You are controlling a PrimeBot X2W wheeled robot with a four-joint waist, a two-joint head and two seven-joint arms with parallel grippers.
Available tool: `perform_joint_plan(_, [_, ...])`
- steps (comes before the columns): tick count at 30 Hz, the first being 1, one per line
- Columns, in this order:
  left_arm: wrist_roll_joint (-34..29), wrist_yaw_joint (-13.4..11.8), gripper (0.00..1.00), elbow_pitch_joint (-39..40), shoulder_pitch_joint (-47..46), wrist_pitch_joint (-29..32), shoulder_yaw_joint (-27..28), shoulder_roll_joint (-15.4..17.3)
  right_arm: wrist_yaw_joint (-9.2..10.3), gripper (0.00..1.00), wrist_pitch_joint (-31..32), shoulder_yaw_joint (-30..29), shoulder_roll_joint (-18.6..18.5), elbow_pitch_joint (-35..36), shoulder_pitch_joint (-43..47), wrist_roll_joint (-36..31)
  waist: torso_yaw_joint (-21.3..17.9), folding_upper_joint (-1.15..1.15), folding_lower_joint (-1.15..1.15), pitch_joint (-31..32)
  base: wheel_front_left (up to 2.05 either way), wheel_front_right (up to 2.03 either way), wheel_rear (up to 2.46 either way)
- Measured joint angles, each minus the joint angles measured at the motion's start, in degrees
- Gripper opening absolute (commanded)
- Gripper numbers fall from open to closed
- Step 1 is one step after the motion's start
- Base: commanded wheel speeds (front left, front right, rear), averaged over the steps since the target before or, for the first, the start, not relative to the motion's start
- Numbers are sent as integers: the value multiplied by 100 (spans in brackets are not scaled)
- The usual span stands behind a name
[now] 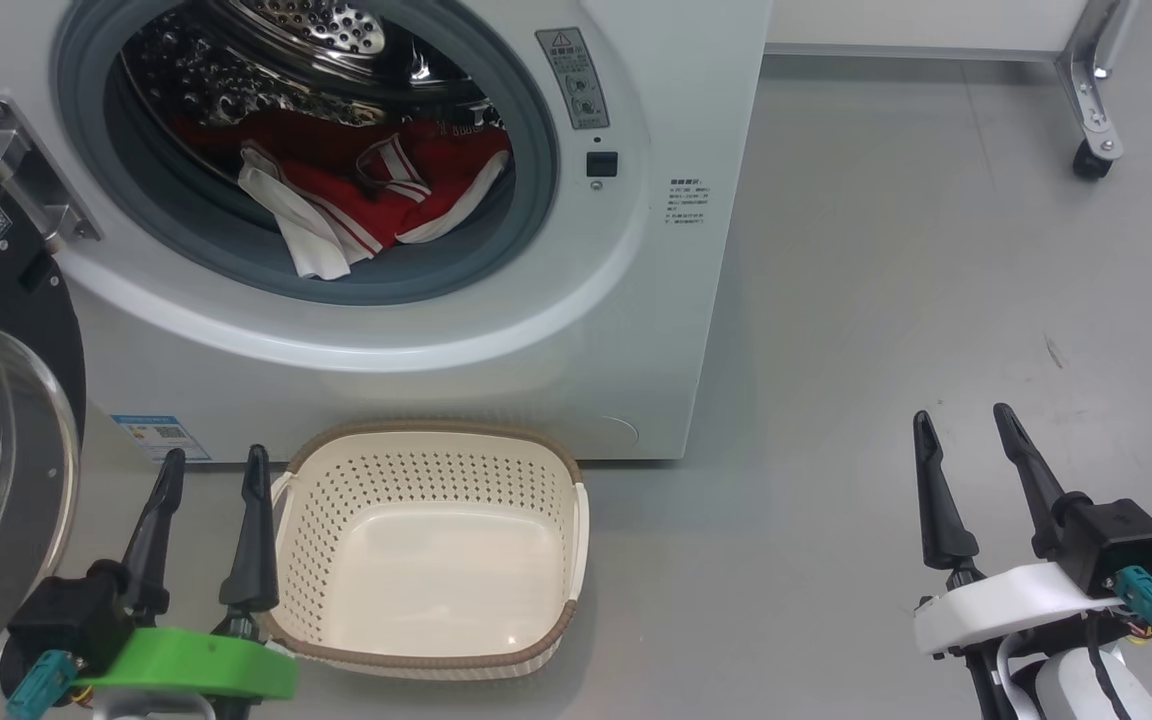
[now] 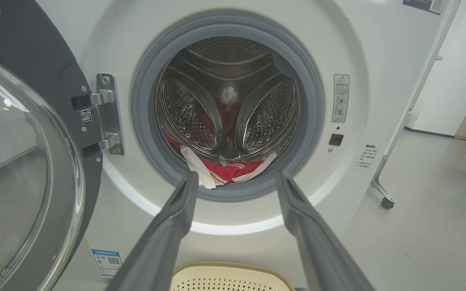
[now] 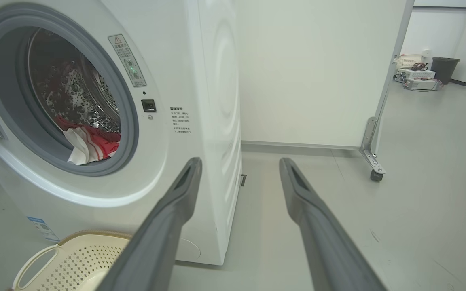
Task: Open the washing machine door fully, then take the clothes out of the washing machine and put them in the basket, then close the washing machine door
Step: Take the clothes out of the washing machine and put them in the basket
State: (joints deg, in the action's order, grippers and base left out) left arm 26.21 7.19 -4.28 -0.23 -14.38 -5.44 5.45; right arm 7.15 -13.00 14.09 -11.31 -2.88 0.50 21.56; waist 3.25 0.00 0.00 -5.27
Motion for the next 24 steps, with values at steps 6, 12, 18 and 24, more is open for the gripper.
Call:
perform_joint_plan(6, [-2, 0, 100, 18, 0, 0, -5, 21, 0, 100, 0, 12, 0, 2, -1, 0, -11, 0, 0, -37, 52, -52, 0])
perform_joint_plan(12, [-9, 0, 100, 19, 0, 0, -18, 40, 0, 100, 0, 32, 0, 3, -2, 0, -21, 0, 0, -85, 28, -28, 0])
perform_joint_plan(18, [-15, 0, 100, 14, 0, 0, -25, 42, 0, 100, 0, 32, 1, 2, -4, 0, -27, 0, 0, -100, 8, -8, 0])
perform_joint_plan(24, [-16, 0, 100, 4, 0, 0, -30, 42, 0, 100, 0, 32, 0, 2, -5, 0, -25, 0, 0, -103, 0, 0, 0])
